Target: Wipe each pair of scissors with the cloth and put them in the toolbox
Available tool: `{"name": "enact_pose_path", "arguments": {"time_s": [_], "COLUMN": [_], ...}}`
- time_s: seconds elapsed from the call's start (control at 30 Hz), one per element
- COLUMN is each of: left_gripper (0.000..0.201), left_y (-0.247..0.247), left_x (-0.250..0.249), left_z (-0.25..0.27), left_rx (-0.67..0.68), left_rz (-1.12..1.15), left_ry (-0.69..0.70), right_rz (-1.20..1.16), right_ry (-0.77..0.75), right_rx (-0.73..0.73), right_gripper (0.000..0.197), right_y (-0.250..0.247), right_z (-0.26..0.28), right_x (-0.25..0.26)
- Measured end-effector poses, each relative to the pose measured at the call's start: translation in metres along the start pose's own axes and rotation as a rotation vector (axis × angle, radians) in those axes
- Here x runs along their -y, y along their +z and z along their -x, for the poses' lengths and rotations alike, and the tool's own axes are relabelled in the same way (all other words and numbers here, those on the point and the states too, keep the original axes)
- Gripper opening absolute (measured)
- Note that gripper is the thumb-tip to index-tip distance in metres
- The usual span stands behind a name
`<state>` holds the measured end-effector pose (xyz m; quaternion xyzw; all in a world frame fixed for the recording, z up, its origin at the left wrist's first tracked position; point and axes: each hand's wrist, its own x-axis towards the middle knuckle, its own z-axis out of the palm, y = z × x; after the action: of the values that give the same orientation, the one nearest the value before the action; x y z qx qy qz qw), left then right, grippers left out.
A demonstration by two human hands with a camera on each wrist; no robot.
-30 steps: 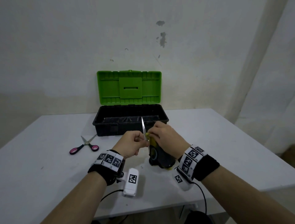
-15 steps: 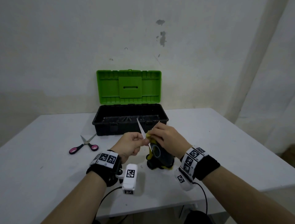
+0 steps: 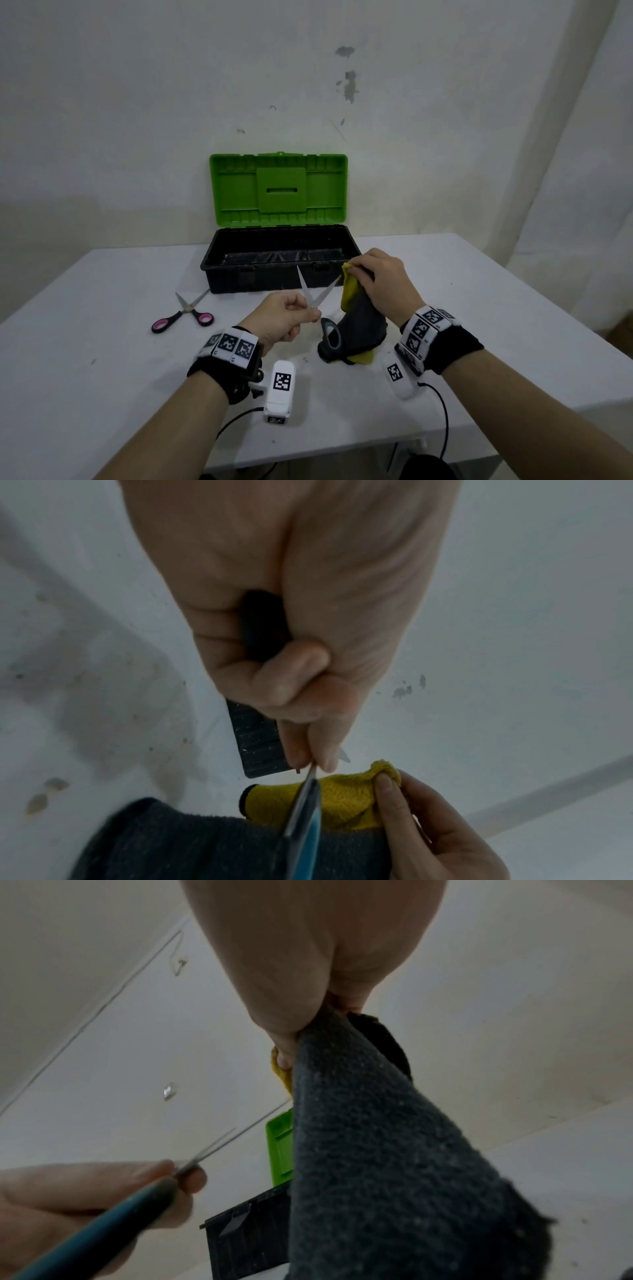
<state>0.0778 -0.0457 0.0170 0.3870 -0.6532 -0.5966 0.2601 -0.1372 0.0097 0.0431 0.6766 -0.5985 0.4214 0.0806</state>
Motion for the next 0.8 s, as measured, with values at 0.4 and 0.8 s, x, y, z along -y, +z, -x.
{"name": "enact_pose_path", "arguments": {"time_s": [0.4, 0.8], "left_gripper": [0.028, 0.013], "left_y": [0.001, 0.014], "left_x": [-0.006, -0.008], "left_z": [-0.003, -0.003], "left_rx": [-0.070, -0.228], "left_rz": [-0.119, 0.424], "left_ry": [0.080, 0.123], "right_rz": [0.011, -0.053], "right_ry": [-0.170, -0.044], "right_rx": [0.271, 0.062], "right_gripper": [0.016, 0.013], "right_y": [0.011, 0.020], "right_z": [0.008, 0.012], "right_x": [0.028, 0.036]}}
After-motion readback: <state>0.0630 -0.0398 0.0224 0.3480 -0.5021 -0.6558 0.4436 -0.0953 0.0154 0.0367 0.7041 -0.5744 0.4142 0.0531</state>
